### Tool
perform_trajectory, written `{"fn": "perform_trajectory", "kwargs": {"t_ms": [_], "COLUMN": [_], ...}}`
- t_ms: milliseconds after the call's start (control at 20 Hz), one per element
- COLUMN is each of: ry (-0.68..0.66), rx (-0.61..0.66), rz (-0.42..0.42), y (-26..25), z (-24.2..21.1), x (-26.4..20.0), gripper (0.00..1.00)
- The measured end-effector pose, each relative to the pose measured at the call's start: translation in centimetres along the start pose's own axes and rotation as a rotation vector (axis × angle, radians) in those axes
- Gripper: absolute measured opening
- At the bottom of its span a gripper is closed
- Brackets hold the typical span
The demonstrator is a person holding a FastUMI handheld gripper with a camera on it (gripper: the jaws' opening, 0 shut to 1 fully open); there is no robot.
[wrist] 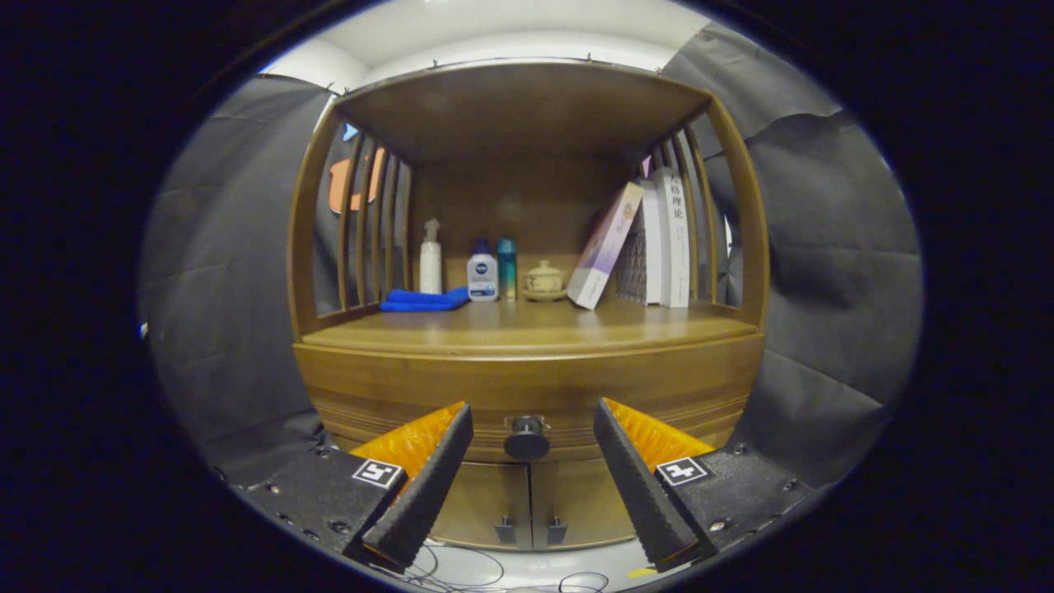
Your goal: Pull open the drawer, take out the items inside it, and place them on the countertop above the cabinet.
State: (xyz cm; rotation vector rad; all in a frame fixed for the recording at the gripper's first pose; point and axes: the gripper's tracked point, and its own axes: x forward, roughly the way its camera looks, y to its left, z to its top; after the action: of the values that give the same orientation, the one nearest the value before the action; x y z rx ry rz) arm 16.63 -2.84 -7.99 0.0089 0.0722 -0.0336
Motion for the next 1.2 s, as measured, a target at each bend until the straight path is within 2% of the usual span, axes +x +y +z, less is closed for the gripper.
{"fn": "perform_trajectory", "kwargs": {"t_ms": [200,400,750,850,1000,1150,1200], "ry": [0.035,0.048,0.073,0.073,0.076,0.091,0.094], "rx": [0.003,0.029,0.049,0.074,0.130,0.122,0.118], "rz": [-0.002,-0.007,-0.014,-0.013,0.010,0.005,0.009], "y": [-0.5,-1.0,-0.3,-0.1,0.8,0.5,0.5], "z": [-2.2,-2.7,-3.4,-3.5,-3.7,-3.8,-3.7], "x": [4.0,5.8,6.8,6.6,6.6,6.7,6.5], "gripper": [0.97,0.97,0.86,0.80,0.64,0.47,0.46]}}
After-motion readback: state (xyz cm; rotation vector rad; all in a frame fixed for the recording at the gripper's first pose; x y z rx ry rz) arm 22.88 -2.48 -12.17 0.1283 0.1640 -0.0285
